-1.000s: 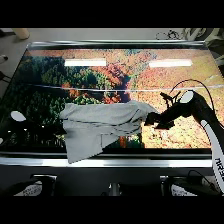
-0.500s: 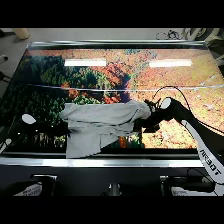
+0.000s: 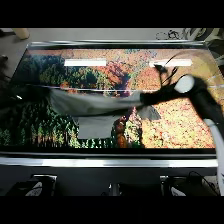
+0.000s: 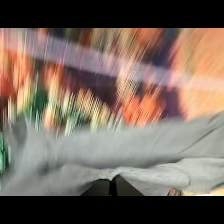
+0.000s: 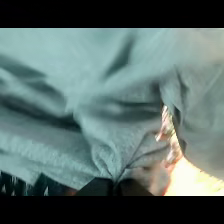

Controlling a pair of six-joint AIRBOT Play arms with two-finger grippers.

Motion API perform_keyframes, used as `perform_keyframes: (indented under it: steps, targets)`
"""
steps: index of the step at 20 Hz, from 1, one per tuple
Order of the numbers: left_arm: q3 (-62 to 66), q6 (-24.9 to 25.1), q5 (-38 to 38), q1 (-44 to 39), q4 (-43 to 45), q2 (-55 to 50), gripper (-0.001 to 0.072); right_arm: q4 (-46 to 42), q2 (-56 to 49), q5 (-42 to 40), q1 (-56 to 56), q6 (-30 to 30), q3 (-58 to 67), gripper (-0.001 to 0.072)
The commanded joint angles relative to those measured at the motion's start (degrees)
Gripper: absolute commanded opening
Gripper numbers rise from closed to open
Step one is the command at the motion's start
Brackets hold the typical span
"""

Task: Fold the shirts.

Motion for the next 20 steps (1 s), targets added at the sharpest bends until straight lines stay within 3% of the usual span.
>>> perform_keyframes:
  steps: [1,5,10,13,17,20]
  targets:
    - [24.13,-0.09,1.79,0.20,-0.02,7.15,0.0022,-9.94,14.91,-2.03,0.09,-0.61,18.14,0.0021]
    - [47.41,-5.27,5.25,0.22,-0.02,10.25,0.0021,-9.01,29.03,-7.41,0.09,4.11,29.20,0.0022]
    - [53.37,-7.15,5.14,0.46,1.73,11.96,0.0021,-9.07,34.16,-9.70,0.09,8.87,29.31,0.0022]
    - [50.45,-7.17,4.68,0.46,13.20,9.49,0.0020,-9.55,28.52,-1.90,0.09,8.87,29.29,0.0022]
    - [39.65,-7.17,-0.37,0.44,20.63,1.55,0.0021,-9.44,11.19,18.47,0.09,11.76,28.41,0.0021]
    - [26.10,-7.15,-1.07,0.44,20.63,-7.30,0.0022,-8.68,-4.13,17.97,0.15,12.96,21.88,0.0021]
